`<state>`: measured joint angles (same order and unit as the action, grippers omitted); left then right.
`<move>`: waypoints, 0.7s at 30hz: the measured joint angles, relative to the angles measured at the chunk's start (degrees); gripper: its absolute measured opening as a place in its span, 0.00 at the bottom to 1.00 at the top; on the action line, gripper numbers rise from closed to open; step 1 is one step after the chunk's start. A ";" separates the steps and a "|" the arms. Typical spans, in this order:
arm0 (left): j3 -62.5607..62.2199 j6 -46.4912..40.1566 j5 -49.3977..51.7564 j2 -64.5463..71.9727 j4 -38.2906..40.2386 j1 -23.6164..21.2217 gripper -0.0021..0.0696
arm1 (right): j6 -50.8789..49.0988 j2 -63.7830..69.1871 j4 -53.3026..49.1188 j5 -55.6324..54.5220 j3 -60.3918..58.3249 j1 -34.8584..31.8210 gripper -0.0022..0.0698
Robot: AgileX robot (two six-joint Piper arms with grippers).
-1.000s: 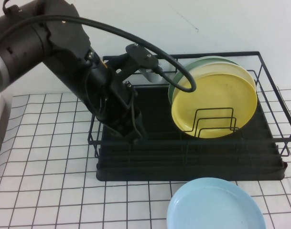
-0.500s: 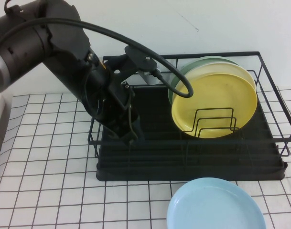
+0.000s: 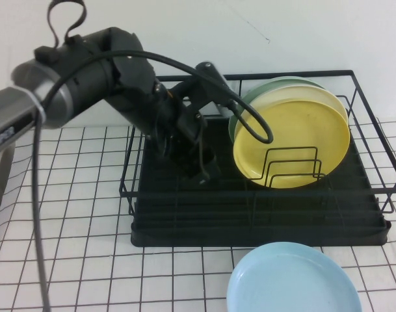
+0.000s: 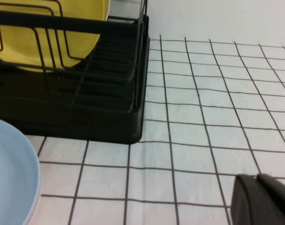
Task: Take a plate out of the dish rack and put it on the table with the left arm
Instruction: Grasp the plate from the shelf
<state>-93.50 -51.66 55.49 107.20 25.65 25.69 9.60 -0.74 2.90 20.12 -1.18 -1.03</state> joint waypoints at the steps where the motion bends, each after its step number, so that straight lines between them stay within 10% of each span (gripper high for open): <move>1: -1.13 -1.93 -0.64 0.99 0.27 0.23 0.58 | 0.00 0.00 0.00 0.00 0.00 0.00 0.03; 21: -8.64 -28.99 -21.28 7.46 17.86 2.96 0.58 | 0.00 0.00 0.00 0.00 0.00 0.00 0.03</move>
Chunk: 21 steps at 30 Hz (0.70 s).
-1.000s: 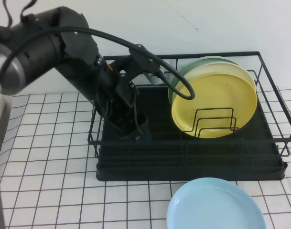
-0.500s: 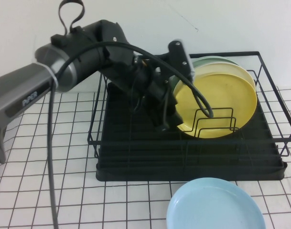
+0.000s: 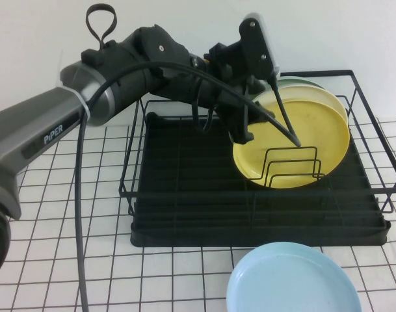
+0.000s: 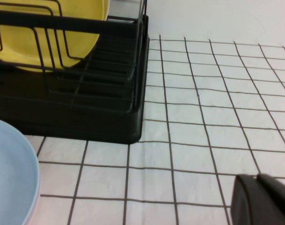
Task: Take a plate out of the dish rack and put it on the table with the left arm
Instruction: Grasp the plate from the shelf
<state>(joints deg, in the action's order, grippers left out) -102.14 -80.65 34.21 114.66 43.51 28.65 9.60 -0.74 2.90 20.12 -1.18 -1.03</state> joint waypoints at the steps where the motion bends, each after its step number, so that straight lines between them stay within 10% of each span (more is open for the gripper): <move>1: 0.00 -1.07 -1.50 0.13 0.98 0.00 0.58 | 0.00 0.00 0.00 0.00 0.00 0.00 0.03; 21: 0.00 -16.79 -8.28 4.98 17.09 0.00 0.58 | 0.00 0.00 0.00 0.00 0.00 0.00 0.03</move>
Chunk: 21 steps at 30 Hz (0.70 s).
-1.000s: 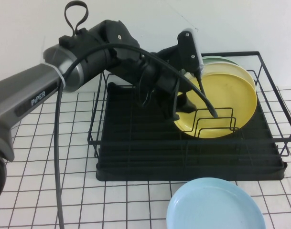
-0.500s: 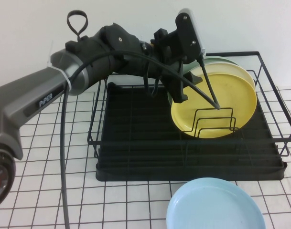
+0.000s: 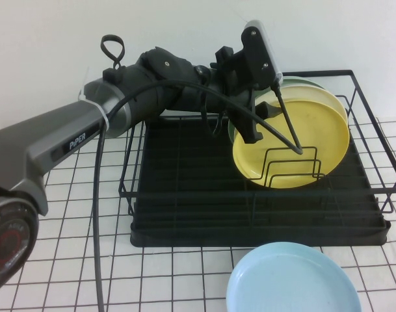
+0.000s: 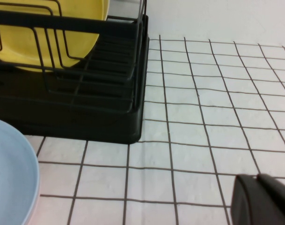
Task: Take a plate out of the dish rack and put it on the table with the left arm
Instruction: Grasp the plate from the shelf
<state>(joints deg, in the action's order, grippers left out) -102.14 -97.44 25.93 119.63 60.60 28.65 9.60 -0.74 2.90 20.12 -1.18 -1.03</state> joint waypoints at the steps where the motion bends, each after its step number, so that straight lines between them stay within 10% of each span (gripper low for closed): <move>1: 0.00 -0.30 0.24 0.00 0.37 0.00 0.58 | 0.00 0.00 0.00 0.00 0.00 0.00 0.03; 21: -0.04 -9.76 1.75 1.10 3.42 0.00 0.57 | 0.00 0.00 0.00 0.00 0.00 0.00 0.03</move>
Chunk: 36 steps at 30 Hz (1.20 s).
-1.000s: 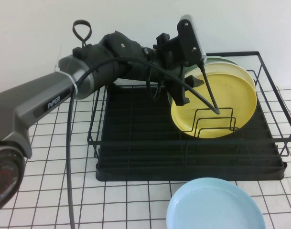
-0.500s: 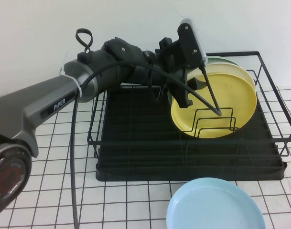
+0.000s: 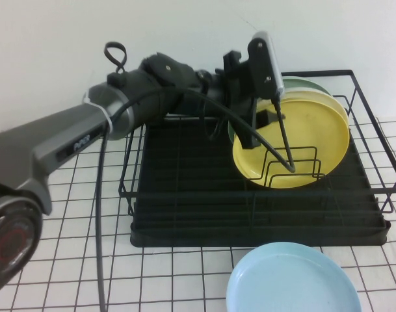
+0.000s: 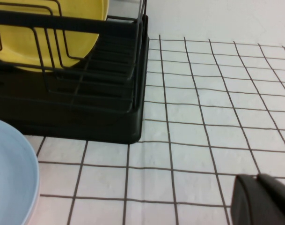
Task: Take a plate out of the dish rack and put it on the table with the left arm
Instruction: Grasp the plate from the shelf
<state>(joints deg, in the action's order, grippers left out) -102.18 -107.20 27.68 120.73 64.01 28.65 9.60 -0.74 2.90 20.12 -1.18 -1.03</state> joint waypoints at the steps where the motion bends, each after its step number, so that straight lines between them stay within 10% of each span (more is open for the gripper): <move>1: 0.00 -0.61 -0.11 -0.63 0.28 0.00 0.57 | 0.00 0.00 0.00 0.00 0.00 0.00 0.03; 36: 0.00 1.31 6.74 -0.23 1.60 0.09 0.55 | 0.00 0.00 0.00 0.00 0.00 0.00 0.03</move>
<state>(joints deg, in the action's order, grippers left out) -102.18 -105.89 34.42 120.50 65.61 28.74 9.60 -0.74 2.90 20.12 -1.18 -1.03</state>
